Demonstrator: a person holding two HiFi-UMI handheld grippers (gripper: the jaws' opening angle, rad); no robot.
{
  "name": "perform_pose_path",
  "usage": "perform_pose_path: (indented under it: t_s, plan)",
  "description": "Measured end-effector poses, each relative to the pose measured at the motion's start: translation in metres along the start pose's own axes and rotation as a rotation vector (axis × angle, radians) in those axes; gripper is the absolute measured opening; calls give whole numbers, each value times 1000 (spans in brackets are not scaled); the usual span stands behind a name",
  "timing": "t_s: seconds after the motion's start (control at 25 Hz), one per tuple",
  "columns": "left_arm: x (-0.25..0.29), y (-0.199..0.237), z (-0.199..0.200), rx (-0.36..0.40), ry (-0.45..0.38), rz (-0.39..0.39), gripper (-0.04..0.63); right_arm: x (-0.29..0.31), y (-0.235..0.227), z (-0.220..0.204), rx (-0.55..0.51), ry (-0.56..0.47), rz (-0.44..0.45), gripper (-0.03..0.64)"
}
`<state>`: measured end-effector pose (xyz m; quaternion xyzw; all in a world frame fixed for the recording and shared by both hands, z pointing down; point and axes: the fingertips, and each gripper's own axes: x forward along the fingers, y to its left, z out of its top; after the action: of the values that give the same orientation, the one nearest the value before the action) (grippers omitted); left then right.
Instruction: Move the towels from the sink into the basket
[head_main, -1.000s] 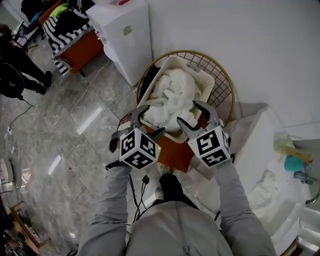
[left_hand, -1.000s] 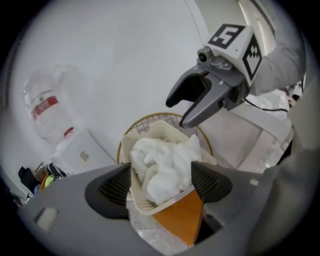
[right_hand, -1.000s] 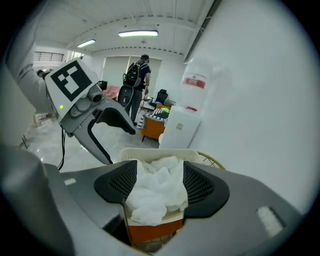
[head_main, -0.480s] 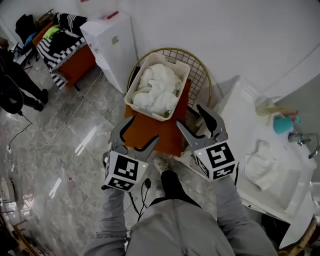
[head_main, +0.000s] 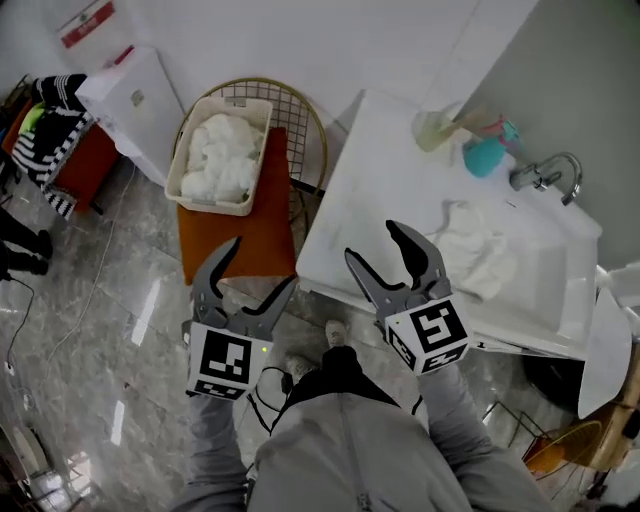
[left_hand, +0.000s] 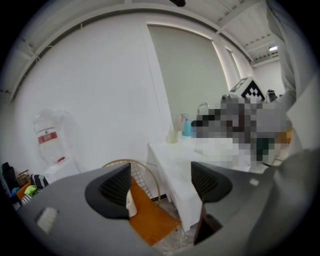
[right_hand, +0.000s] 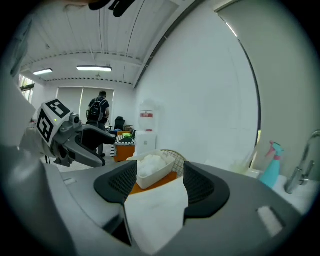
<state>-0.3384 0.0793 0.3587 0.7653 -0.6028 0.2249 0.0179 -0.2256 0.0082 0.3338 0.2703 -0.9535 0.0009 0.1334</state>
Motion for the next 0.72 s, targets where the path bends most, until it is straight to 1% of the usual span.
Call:
perform_pose_path:
  t_s: [0.2, 0.4, 0.52, 0.72]
  plan:
    - [33, -70, 36, 36, -35, -111, 407, -67, -46, -24, 26, 22, -94, 287]
    - [74, -147, 78, 90, -59, -221, 407, -138, -103, -48, 43, 50, -176, 287]
    - [101, -198, 100, 108, -63, -263, 407, -181, -141, -67, 61, 66, -210, 287]
    - [141, -279, 130, 118, -58, -302, 407, -246, -196, -105, 85, 95, -227, 287]
